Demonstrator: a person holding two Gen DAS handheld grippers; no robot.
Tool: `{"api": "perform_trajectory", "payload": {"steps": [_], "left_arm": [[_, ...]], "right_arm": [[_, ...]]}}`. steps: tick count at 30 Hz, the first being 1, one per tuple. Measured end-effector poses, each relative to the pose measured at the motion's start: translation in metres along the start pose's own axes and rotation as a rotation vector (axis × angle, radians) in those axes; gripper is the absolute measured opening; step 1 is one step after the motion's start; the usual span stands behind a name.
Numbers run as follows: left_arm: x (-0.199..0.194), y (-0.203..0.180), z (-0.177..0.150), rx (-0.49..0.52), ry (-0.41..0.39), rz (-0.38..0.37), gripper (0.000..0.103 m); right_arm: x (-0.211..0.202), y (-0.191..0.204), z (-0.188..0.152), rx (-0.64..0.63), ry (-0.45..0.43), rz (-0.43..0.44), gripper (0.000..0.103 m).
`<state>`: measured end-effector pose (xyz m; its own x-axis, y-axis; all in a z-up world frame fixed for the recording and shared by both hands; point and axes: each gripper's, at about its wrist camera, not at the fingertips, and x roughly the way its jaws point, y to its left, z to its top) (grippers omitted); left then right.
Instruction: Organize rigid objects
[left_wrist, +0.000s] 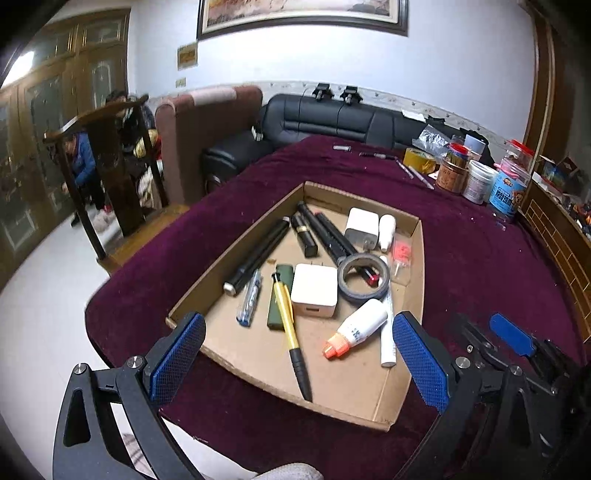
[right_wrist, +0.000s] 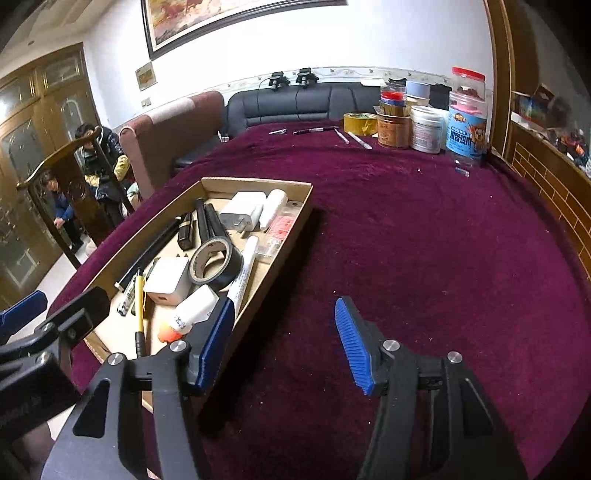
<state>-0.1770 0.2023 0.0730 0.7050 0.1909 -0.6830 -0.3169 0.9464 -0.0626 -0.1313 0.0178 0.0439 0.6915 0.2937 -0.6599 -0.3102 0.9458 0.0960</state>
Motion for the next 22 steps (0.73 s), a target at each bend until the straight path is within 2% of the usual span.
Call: {"api": "perform_trajectory", "payload": {"steps": [15, 22], "left_arm": [[0.018, 0.026, -0.001, -0.067, 0.053, -0.005, 0.1], [0.025, 0.031, -0.002, -0.072, 0.087, 0.011, 0.1]], "right_arm": [[0.009, 0.025, -0.003, -0.085, 0.029, -0.063, 0.058], [0.012, 0.028, -0.004, -0.1, 0.038, -0.054, 0.058]]}}
